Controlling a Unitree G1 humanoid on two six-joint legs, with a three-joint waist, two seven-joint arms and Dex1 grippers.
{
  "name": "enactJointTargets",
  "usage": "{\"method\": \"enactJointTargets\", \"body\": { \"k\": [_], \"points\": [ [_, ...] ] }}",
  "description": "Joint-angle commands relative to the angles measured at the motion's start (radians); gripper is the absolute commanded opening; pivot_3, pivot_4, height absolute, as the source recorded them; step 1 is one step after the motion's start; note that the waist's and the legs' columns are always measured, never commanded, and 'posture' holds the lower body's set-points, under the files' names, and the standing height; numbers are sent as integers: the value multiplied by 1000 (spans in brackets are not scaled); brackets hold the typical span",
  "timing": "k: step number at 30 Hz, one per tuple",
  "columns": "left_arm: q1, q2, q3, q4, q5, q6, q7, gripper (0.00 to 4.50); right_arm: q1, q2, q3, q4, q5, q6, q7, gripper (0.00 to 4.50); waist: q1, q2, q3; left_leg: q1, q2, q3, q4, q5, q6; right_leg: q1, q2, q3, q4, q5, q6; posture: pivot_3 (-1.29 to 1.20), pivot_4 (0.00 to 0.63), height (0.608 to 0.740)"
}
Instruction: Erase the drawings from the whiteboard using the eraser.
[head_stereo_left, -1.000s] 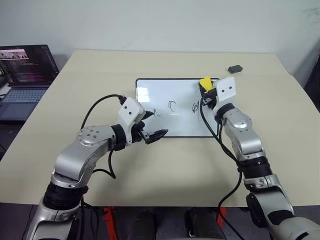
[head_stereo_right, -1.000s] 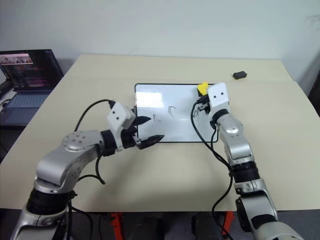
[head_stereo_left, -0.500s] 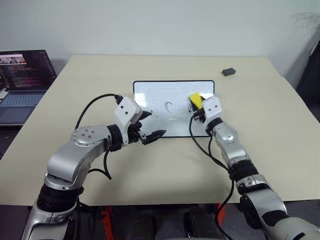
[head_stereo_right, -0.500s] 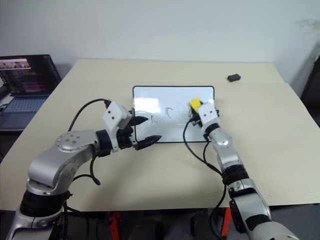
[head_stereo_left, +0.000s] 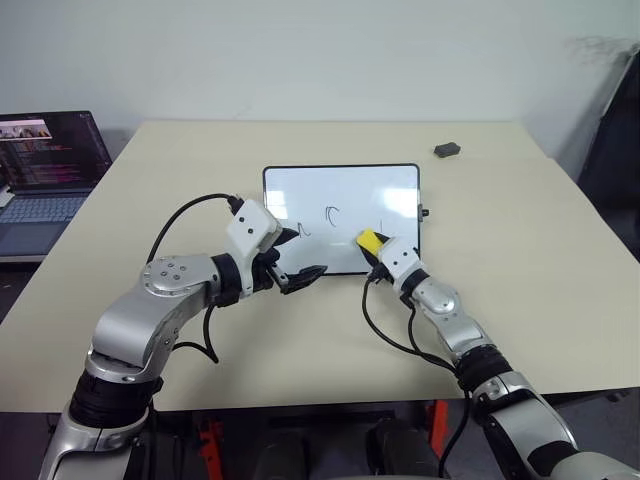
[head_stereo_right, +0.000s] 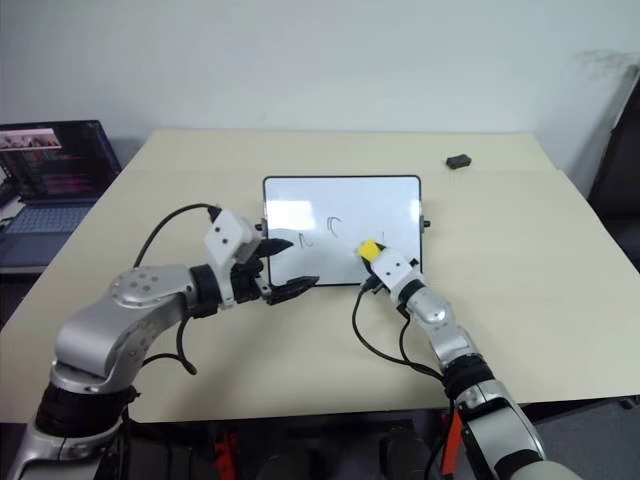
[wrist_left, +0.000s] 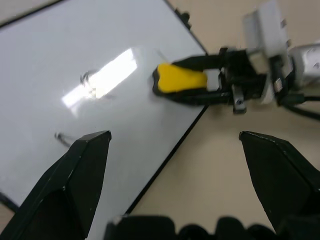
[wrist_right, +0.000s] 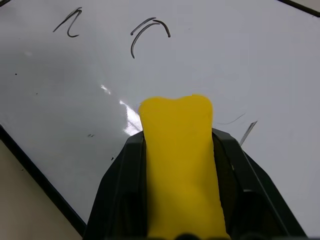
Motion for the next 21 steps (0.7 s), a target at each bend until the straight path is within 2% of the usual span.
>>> {"method": "enactJointTargets", "body": {
  "k": [1,5,9,15,21],
  "points": [
    [10,16,11,0,23,-28,1,4500,-31,-19,-67,-95,29,-77,-39,1341,2,1,0,-9,0,-1,-1,0,0,-10,0,-1,1,1,-2,0,150,740],
    [24,13,18,-17,18,-19,3,4500,-77,-18,-125,-102,53,-82,-84,1341,2,1,0,-42,2,-2,-1,2,-7,-41,0,-3,1,4,-6,0,150,740],
    [26,4,14,-38,10,-9,10,4500,-130,-22,-157,-20,36,-41,-132,1341,3,1,0,-56,2,0,-1,1,-7,-52,-1,-4,0,4,-6,0,150,740],
    [22,-5,19,-64,-9,10,21,4500,-94,-24,-113,54,-8,16,-107,1341,6,0,0,-51,0,0,2,-1,-3,-47,-2,-4,0,5,-5,0,150,740],
    [6,-13,20,-75,-26,27,28,4500,-16,-26,-69,133,-47,58,-92,1338,-1,1,1,-16,1,-2,-1,-1,-2,-14,0,-4,-1,2,-4,0,150,740]
  ]
}}
